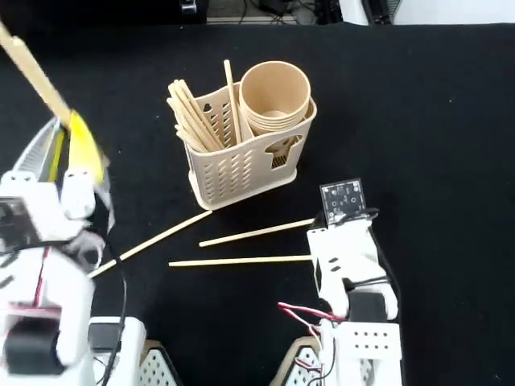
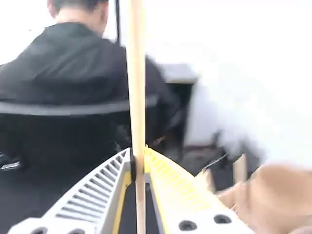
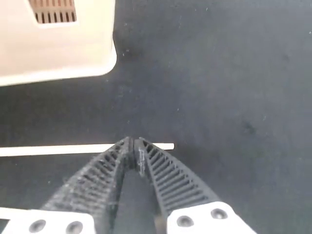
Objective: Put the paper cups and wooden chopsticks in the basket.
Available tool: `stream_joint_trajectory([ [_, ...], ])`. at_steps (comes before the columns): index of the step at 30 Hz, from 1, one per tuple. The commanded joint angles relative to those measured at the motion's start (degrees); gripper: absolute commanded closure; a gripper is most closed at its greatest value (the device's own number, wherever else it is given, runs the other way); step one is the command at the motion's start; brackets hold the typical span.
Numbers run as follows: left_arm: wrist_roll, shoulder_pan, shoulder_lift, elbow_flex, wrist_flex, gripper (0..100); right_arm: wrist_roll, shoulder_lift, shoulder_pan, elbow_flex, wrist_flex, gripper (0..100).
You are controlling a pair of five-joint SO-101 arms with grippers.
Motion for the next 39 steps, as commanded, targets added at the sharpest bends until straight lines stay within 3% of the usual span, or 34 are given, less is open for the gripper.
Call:
stream_joint_trajectory([
  [1, 6.1, 7.1, 6.0, 3.5, -18.0, 97, -0.4, -2.5, 0.2, 0.3, 0.3, 98.5],
  [8, 6.2, 17.2, 19.4, 0.6, -29.8, 97, -0.4, -4.4, 0.2, 0.3, 2.2, 98.5],
  [17, 6.2, 17.9, 36.0, -3.6, -33.4, 97, -0.4, -4.5, 0.2, 0.3, 2.2, 98.5],
  [34, 6.2, 18.2, 38.1, 8.2, -33.5, 97, -0.4, -4.5, 0.1, 0.3, 2.2, 98.5],
  [39, 6.5, 18.5, 37.6, 8.1, -33.3, 86, -0.4, -4.5, 0.1, 0.3, 2.2, 98.5],
])
